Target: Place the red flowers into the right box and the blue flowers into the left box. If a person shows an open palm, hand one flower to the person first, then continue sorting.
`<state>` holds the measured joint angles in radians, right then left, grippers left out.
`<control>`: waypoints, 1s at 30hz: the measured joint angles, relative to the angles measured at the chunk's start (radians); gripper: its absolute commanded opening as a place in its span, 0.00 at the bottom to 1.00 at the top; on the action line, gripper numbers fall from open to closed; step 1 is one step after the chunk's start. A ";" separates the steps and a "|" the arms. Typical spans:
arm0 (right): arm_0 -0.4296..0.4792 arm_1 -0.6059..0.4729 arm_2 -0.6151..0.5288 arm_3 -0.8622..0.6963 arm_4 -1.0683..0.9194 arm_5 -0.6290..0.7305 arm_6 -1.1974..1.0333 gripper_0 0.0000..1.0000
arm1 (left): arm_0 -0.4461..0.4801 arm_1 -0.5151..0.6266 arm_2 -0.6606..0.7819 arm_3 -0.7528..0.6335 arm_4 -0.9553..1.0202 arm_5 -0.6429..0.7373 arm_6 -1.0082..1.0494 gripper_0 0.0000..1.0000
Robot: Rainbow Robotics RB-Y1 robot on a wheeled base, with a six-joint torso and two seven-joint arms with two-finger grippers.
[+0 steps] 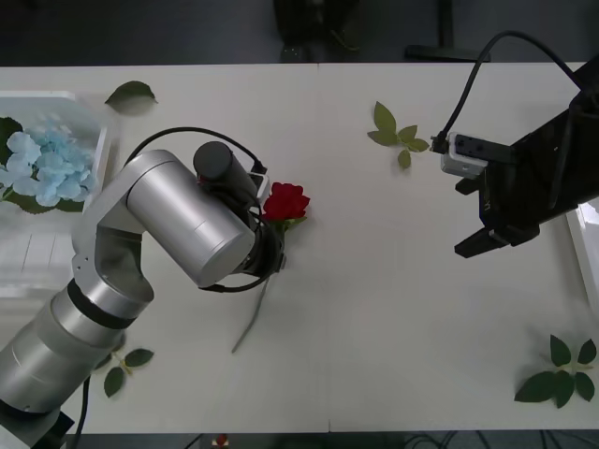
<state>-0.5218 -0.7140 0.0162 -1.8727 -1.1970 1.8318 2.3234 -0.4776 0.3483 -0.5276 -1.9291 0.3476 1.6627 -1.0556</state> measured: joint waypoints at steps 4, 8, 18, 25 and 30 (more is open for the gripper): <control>0.000 0.000 0.000 0.000 0.000 0.000 0.000 1.00 | 0.000 -0.034 0.007 0.060 -0.005 -0.046 0.001 1.00; 0.000 0.000 0.000 0.000 0.000 0.000 0.000 1.00 | 0.000 -0.054 0.002 0.130 -0.005 -0.100 0.002 1.00; 0.000 0.000 0.000 0.000 0.000 0.000 0.000 1.00 | 0.000 -0.055 -0.080 0.211 -0.023 -0.139 0.002 1.00; 0.000 0.000 0.000 0.000 0.000 0.000 0.000 1.00 | 0.000 -0.055 -0.099 0.293 -0.035 -0.237 0.002 1.00; 0.000 0.000 0.000 0.000 0.000 0.000 0.000 1.00 | 0.000 -0.055 -0.099 0.324 -0.063 -0.260 0.002 1.00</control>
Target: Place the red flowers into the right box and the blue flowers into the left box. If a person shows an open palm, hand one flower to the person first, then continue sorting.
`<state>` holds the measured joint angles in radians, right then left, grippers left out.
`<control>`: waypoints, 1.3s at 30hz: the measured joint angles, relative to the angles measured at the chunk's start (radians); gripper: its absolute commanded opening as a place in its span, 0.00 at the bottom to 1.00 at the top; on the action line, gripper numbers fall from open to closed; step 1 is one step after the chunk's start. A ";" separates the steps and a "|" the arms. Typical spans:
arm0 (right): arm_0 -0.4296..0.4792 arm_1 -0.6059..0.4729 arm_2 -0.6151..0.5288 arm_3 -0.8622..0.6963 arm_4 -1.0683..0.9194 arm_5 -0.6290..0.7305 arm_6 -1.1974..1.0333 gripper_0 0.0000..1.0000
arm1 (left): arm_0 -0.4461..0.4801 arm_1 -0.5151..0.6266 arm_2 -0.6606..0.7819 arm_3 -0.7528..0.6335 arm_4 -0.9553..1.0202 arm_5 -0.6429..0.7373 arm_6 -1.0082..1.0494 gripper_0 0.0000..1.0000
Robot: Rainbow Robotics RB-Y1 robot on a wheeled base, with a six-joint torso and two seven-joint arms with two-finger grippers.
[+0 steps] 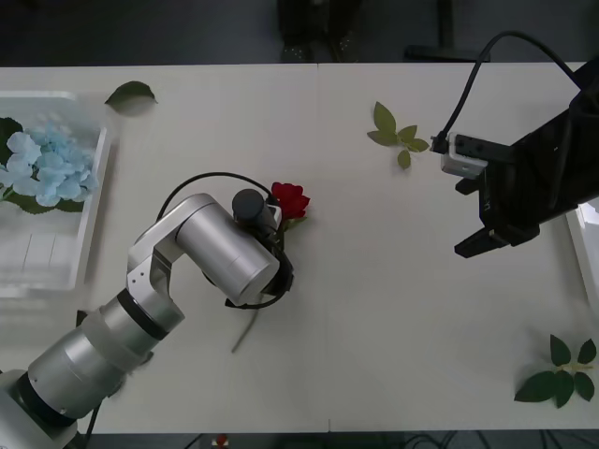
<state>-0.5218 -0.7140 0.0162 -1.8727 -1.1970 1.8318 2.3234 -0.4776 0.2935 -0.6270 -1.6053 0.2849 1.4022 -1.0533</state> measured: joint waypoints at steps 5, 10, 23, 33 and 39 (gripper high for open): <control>0.000 0.000 0.000 0.000 0.000 0.000 0.000 1.00 | 0.000 0.000 -0.001 0.004 -0.002 0.000 0.000 1.00; 0.000 0.000 0.000 0.000 0.000 0.000 0.000 1.00 | 0.000 0.000 -0.035 0.004 -0.039 0.000 0.000 1.00; 0.000 0.000 0.000 0.000 0.000 0.000 0.000 1.00 | 0.000 0.000 -0.055 0.004 -0.047 0.003 -0.002 1.00; 0.000 0.000 0.000 0.000 0.000 0.000 0.000 1.00 | 0.000 0.000 -0.055 0.004 -0.064 0.011 -0.016 0.26; 0.000 0.000 0.000 0.000 0.000 0.000 0.000 1.00 | 0.000 0.000 -0.055 0.004 -0.064 0.011 -0.016 0.00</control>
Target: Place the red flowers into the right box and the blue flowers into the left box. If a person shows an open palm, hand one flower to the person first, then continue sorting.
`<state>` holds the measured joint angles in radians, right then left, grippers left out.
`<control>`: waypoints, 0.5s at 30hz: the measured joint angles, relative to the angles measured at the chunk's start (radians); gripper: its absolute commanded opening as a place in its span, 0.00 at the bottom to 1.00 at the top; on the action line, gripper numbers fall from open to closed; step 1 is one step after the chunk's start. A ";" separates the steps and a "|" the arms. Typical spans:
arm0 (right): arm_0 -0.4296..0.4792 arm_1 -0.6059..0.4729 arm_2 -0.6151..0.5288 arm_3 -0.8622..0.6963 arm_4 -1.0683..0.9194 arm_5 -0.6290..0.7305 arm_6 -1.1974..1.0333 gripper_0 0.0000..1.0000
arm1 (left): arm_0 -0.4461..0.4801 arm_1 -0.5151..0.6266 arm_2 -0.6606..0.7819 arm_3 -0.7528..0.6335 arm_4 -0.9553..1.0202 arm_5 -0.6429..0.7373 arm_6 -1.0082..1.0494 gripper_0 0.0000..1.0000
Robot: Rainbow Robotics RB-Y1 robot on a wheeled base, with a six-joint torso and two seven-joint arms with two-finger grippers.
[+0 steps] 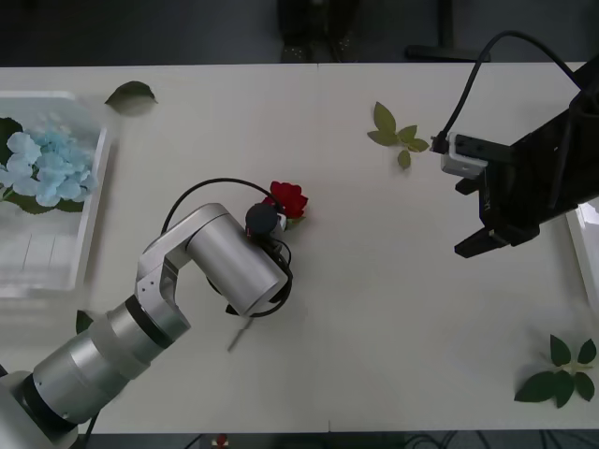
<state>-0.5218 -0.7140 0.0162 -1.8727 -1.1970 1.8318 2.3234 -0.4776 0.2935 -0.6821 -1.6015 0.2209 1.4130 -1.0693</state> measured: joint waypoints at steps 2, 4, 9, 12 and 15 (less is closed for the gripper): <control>0.000 0.000 0.000 0.000 0.000 0.000 0.000 1.00 | 0.000 0.000 0.000 0.000 0.000 0.000 0.000 0.00; 0.000 0.000 0.000 0.000 0.000 0.000 0.000 1.00 | 0.000 0.000 0.000 0.000 0.000 0.000 0.000 0.00; 0.000 0.000 0.000 0.000 0.000 0.000 0.000 1.00 | 0.000 0.000 0.000 0.000 0.000 0.000 0.000 0.00; 0.000 0.000 0.000 0.000 0.000 0.000 0.000 1.00 | 0.000 0.000 0.000 0.000 0.000 0.000 0.000 0.00; 0.000 0.000 0.000 0.000 0.000 0.000 0.000 1.00 | 0.000 0.000 0.000 0.000 0.000 0.000 0.000 0.00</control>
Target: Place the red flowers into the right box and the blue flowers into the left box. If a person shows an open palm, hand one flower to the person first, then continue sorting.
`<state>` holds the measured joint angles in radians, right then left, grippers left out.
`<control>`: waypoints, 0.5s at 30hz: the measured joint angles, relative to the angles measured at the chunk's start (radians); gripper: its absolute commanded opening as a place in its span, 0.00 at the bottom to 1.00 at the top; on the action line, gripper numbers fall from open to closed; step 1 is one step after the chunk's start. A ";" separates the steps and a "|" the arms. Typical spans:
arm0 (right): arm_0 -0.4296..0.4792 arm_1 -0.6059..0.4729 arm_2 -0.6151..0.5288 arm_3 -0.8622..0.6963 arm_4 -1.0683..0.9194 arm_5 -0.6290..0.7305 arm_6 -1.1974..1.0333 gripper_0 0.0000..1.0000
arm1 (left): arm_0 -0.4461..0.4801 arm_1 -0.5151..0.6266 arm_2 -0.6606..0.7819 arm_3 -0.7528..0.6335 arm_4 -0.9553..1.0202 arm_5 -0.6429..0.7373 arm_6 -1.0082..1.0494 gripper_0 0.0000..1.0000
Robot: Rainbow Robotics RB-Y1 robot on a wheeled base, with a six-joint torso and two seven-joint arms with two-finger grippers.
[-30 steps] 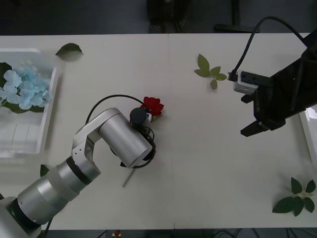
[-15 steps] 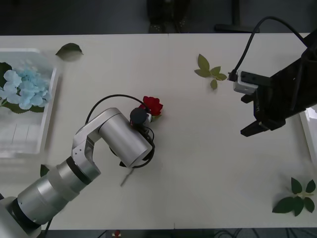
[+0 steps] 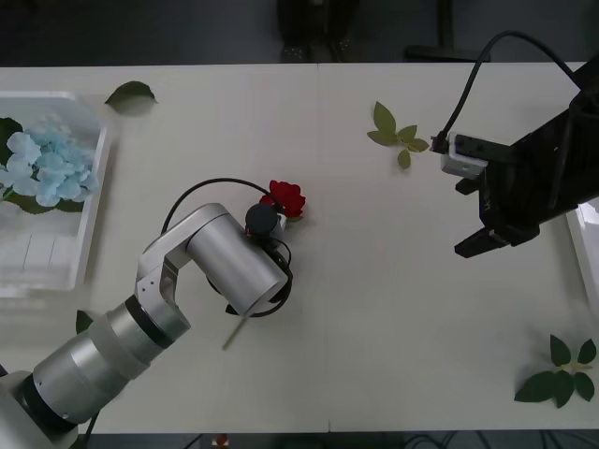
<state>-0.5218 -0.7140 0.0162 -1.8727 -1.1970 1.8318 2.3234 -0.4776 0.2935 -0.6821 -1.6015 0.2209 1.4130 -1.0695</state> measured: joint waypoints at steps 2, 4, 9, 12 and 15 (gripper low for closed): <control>0.000 0.000 0.000 0.000 0.000 0.000 0.000 1.00 | 0.000 0.000 0.000 0.000 0.000 0.000 0.000 0.00; 0.000 0.000 0.000 0.000 0.000 0.000 0.000 1.00 | 0.000 0.000 0.000 0.000 0.000 0.000 0.000 0.00; 0.000 0.000 0.000 0.000 0.000 0.000 0.000 1.00 | 0.000 0.000 0.000 0.000 0.000 0.000 0.000 0.00; 0.000 0.000 0.000 0.000 0.000 0.000 0.000 1.00 | 0.000 0.002 0.000 0.000 -0.001 0.000 0.000 0.00; 0.000 0.000 0.000 0.000 0.000 0.000 0.000 1.00 | -0.001 0.012 0.015 -0.001 -0.021 0.000 -0.002 0.00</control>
<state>-0.5218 -0.7140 0.0162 -1.8727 -1.1970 1.8318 2.3234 -0.4789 0.3059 -0.6672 -1.6021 0.1999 1.4135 -1.0713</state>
